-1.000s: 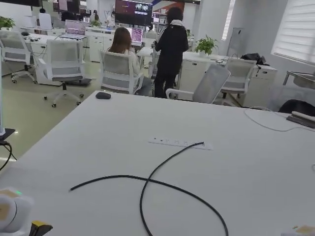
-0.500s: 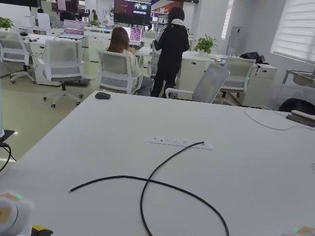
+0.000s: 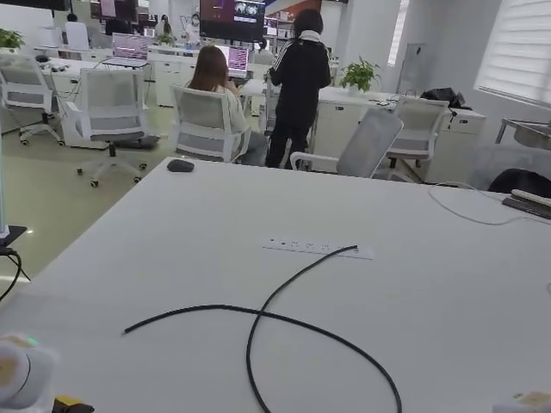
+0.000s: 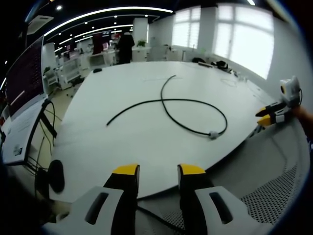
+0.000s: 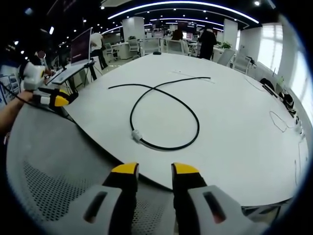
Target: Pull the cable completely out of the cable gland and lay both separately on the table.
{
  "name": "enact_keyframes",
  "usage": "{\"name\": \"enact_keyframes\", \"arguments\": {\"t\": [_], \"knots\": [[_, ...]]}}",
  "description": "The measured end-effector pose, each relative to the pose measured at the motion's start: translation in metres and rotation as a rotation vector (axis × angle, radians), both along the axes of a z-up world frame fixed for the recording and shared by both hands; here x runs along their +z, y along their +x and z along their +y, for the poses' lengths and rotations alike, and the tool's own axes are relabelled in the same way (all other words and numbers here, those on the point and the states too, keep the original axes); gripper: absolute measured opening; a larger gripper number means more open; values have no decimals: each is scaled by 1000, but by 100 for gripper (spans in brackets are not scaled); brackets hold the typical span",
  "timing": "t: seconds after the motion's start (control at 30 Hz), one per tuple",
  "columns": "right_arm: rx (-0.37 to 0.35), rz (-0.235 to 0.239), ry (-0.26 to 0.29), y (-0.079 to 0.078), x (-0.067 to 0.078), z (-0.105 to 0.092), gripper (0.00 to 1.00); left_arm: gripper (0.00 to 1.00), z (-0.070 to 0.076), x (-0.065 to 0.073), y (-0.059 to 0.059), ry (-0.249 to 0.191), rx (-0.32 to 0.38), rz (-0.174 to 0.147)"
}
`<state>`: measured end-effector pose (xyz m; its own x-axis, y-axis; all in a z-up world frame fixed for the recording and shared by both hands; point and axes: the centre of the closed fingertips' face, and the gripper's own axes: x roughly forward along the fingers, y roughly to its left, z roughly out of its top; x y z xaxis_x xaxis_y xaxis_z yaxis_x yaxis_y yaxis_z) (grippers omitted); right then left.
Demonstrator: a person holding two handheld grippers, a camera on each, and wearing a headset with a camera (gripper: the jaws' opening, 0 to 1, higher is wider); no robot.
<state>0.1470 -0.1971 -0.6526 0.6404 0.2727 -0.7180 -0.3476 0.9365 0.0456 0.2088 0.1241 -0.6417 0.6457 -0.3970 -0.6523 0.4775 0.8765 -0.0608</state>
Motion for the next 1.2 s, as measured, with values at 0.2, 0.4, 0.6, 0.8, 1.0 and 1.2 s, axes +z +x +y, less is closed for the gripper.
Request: {"name": "enact_keyframes", "arguments": {"t": [0.2,0.4,0.6,0.8,1.0,1.2], "knots": [[-4,-1,3,0,0,0,27,31,0,-1,-1,16,-16,1],[0,3,3,0,-1,0,26,31,-1,-1,-1,15,-17,-4],[6,8,-1,0,-1,1,23,30,-2,0,1,11,-19,-15],[35,19,-14,-3,-2,4,26,30,-1,0,1,7,-24,-19],[74,46,-2,-7,-4,9,28,30,-1,1,1,3,-24,-22],[150,74,22,-10,-5,17,28,29,-1,1,1,1,-21,-19]]}}
